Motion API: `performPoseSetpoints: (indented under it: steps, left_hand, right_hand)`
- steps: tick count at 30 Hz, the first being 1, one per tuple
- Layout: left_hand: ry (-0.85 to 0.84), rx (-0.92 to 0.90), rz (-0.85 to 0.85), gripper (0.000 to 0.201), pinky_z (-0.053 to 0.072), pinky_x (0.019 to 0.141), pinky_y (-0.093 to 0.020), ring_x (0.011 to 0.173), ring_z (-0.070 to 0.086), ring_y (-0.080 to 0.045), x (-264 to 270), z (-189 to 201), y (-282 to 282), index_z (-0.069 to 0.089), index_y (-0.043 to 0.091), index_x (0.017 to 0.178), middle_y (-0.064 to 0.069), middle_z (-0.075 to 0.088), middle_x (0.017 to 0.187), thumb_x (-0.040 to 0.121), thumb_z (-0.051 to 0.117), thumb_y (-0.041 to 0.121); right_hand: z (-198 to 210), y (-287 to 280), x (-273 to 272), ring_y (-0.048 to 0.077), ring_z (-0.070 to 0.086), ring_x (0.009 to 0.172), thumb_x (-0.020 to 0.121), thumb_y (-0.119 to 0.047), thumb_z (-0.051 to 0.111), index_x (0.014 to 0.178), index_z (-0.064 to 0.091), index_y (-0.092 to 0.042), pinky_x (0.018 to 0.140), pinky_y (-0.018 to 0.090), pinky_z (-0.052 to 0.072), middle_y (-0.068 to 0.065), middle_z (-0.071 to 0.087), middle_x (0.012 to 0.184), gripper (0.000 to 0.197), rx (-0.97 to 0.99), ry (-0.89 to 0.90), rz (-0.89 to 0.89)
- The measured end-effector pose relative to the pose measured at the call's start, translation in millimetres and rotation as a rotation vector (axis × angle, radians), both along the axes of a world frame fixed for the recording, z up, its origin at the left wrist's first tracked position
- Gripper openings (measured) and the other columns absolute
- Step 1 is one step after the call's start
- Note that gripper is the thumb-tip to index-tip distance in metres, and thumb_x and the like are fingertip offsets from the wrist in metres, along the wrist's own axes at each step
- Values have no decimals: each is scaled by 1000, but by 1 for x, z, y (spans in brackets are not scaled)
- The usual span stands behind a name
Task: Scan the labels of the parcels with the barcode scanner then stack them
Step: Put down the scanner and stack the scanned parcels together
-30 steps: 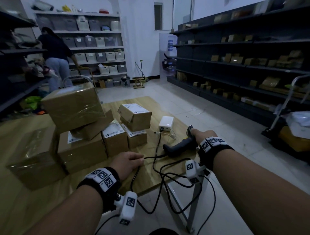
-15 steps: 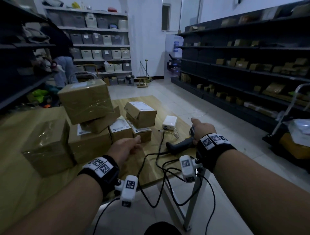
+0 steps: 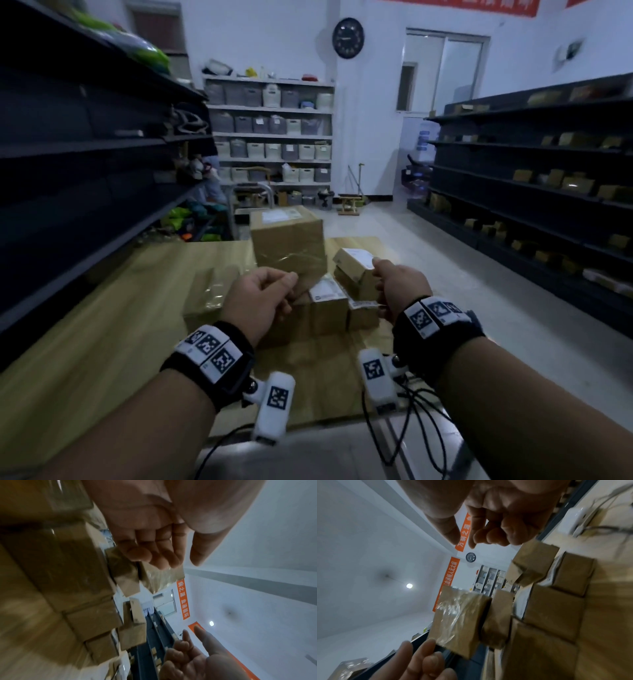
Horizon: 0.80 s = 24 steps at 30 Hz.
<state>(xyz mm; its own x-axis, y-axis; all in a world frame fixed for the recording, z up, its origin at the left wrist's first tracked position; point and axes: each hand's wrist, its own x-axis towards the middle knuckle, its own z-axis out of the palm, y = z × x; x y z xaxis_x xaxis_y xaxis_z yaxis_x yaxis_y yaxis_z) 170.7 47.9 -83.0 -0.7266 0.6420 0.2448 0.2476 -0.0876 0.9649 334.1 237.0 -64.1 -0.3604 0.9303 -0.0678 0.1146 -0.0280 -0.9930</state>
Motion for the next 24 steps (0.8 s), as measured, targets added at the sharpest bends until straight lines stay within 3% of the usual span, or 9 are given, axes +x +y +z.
performPoseSetpoints:
  steps: [4, 6, 8, 10, 12, 14, 17, 21, 24]
  left_hand:
    - [-77, 68, 191, 15, 50, 62, -37, 61, 60, -22, -22, 13, -31, 76, 15, 93, -4, 67, 67, 99, 77, 28]
    - [-95, 76, 254, 13, 54, 66, -36, 69, 64, -21, -32, 20, -40, 76, 17, 101, -4, 71, 78, 99, 77, 30]
    - [-133, 82, 265, 17, 59, 77, -37, 89, 71, -21, -44, 28, -41, 73, 18, 112, -5, 76, 99, 101, 75, 31]
    - [-163, 82, 238, 28, 61, 93, -41, 108, 71, -19, -55, 36, -37, 70, 20, 125, -3, 75, 116, 102, 73, 35]
    - [-151, 64, 196, 37, 59, 104, -44, 118, 67, -16, -63, 43, -29, 68, 22, 132, 4, 71, 124, 102, 70, 45]
    - [-166, 52, 144, 35, 55, 111, -48, 117, 64, -11, -72, 50, -19, 68, 32, 122, 12, 67, 121, 99, 67, 59]
    - [-195, 41, 107, 50, 50, 115, -54, 111, 61, -9, -85, 58, -7, 63, 40, 109, 19, 63, 114, 81, 63, 81]
    - [-198, 25, 81, 98, 47, 119, -56, 125, 58, -18, -94, 60, 2, 58, 32, 150, 12, 60, 131, 72, 61, 91]
    - [-255, 39, 12, 75, 46, 119, -50, 133, 54, -17, -91, 60, 7, 60, 27, 149, 9, 59, 138, 94, 59, 78]
  right_hand:
    - [8, -27, -31, 25, 60, 67, 98, -42, 64, 87, 71, -16, 63, 39, 49, 8, 65, 83, 30, 36, 12, 91]
    - [13, -37, -41, 27, 61, 69, 97, -44, 65, 90, 72, -13, 62, 38, 47, 9, 65, 81, 32, 40, 20, 90]
    - [19, -40, -50, 29, 67, 75, 89, -52, 69, 89, 71, -15, 64, 37, 51, 9, 70, 84, 37, 46, 46, 69]
    - [27, -36, -61, 32, 70, 88, 72, -67, 70, 89, 70, -17, 74, 45, 59, 7, 72, 89, 53, 32, 88, 53]
    - [38, -30, -71, 32, 70, 98, 66, -73, 65, 90, 71, -20, 95, 59, 58, 4, 74, 96, 58, 42, 124, 53]
    - [56, -35, -78, 39, 68, 115, 83, -66, 60, 108, 73, -20, 108, 60, 52, 11, 74, 119, 54, 85, 109, 59]
    - [72, -30, -90, 45, 58, 136, 107, -47, 50, 139, 63, -2, 113, 55, 48, 25, 63, 145, 57, 149, 69, 87]
    - [76, -25, -103, 41, 59, 135, 110, -48, 46, 140, 62, 0, 111, 48, 47, 24, 64, 144, 59, 164, 29, 118]
    - [70, -24, -109, 40, 62, 132, 109, -50, 46, 138, 64, 0, 108, 47, 49, 23, 67, 141, 61, 167, 15, 139]
